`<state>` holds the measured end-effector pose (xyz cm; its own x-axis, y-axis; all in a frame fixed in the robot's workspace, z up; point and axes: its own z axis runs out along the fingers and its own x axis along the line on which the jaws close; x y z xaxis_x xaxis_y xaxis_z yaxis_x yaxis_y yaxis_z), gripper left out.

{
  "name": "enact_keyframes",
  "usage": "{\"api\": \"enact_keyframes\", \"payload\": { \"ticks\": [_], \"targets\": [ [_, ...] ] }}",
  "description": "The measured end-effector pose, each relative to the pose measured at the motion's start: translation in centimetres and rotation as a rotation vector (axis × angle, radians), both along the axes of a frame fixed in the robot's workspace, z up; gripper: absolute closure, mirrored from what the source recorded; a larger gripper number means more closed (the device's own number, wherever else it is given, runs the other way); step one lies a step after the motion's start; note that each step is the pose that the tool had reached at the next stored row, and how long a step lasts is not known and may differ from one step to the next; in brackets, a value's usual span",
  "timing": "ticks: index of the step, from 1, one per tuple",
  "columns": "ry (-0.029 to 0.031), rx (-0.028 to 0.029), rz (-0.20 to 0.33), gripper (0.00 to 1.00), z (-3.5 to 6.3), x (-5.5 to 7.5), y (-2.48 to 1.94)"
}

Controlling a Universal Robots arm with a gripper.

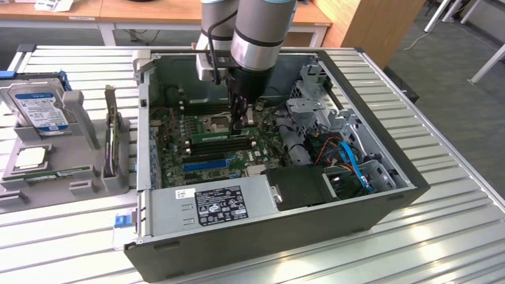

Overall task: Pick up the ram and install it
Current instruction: 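Insert the ram into the slot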

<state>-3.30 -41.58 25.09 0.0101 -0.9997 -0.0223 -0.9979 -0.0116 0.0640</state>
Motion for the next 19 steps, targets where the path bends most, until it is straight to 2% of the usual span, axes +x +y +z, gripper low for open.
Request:
{"api": "enact_keyframes", "payload": {
  "ticks": [19],
  "targets": [
    [-0.0002, 0.0003, -0.024, 0.88, -0.36, 0.0, 0.0]
  ]
}}
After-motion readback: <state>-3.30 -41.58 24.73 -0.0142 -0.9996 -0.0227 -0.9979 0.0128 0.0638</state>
